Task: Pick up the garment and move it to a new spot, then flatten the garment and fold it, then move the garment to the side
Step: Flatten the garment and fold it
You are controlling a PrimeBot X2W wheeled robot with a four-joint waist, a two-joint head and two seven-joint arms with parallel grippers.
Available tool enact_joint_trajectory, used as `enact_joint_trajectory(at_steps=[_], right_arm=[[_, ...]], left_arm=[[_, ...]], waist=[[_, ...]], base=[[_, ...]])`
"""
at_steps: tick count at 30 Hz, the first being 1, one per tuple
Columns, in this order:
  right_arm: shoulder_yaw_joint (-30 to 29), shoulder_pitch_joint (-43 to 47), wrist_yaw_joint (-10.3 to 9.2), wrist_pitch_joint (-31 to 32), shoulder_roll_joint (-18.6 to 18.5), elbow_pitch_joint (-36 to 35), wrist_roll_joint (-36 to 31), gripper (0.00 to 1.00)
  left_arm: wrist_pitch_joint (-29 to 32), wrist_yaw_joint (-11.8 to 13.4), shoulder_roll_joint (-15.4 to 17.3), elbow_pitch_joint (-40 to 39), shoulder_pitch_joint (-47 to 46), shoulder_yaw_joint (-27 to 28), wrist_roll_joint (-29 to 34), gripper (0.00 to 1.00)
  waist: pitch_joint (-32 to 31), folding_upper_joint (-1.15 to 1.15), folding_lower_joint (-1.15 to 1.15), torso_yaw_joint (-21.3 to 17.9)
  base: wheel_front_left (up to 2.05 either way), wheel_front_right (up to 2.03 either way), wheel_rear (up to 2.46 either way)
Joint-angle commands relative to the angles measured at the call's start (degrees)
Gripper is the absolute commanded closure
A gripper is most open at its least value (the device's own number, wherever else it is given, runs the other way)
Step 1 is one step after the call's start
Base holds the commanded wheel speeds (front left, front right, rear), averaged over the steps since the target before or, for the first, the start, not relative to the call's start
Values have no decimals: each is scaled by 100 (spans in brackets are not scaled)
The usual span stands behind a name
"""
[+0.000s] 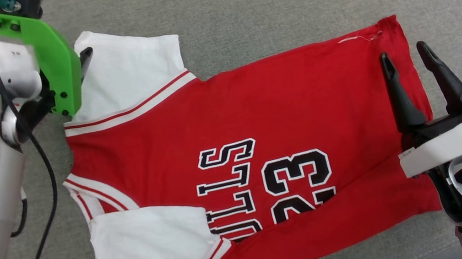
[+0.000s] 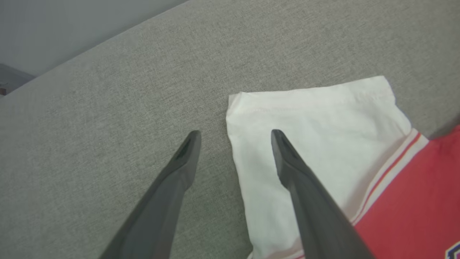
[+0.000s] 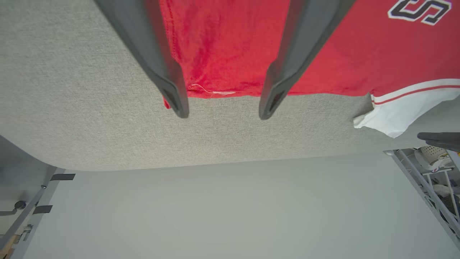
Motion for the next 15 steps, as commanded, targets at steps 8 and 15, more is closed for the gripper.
enact_joint_trajectory(at_steps=[8,15], right_arm=[[180,-264,-5,-172,95,244,193,0],[217,-293,-5,-243,103,359,204,0]], left_arm=[[328,-15,319,673,-558,-181,-168,0],[363,-16,326,1218,-567,-402,-168,100]], waist=[[441,63,-1,-533],[464,63,-1,-587]], base=[[0,0,0],[0,0,0]])
